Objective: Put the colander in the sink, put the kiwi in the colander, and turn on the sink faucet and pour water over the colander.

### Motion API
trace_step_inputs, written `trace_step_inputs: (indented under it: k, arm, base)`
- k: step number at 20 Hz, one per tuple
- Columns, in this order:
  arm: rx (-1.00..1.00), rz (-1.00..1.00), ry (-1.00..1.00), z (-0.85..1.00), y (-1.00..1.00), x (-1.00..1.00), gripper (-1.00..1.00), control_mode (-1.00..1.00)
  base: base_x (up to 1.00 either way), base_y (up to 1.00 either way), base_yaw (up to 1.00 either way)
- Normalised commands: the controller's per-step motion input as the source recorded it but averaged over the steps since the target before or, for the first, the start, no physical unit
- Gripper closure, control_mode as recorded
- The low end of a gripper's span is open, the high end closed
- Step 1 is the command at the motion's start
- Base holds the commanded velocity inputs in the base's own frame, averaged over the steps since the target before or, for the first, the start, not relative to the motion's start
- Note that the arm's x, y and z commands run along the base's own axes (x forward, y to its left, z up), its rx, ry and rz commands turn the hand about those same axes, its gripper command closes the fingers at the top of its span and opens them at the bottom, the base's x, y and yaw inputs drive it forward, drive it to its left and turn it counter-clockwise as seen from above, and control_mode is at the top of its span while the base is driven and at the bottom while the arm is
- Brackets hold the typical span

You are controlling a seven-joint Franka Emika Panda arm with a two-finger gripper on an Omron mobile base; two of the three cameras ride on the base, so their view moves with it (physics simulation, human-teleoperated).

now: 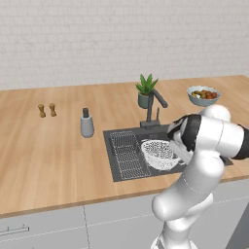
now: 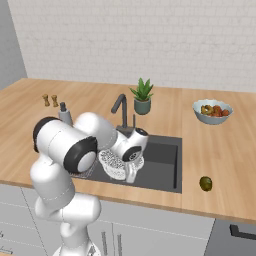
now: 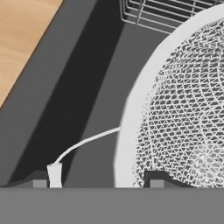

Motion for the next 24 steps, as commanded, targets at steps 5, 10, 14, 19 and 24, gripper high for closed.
trace_step_inputs:
  k: [5, 10, 14, 19, 24]
  arm:
    - [0.0, 0.0, 0.0, -0.04, 0.1, 0.13, 1.0, -1.0]
    - [0.0, -0.01, 0.0, -0.24, 0.0, 0.12, 1.0, -1.0]
    - [0.0, -0.01, 0.0, -0.16, -0.03, 0.07, 1.0, -1.0]
    - [0.0, 0.0, 0.0, -0.13, 0.0, 0.19, 1.0, -1.0]
    - [0.0, 0.0, 0.0, -0.04, 0.0, 0.0, -1.0, -1.0]
  base:
    - [0.0, 0.0, 0.0]
    - [0.0, 0.0, 0.0]
    - [0.0, 0.0, 0.0]
    - [0.0, 0.0, 0.0]
    - [0.0, 0.0, 0.0]
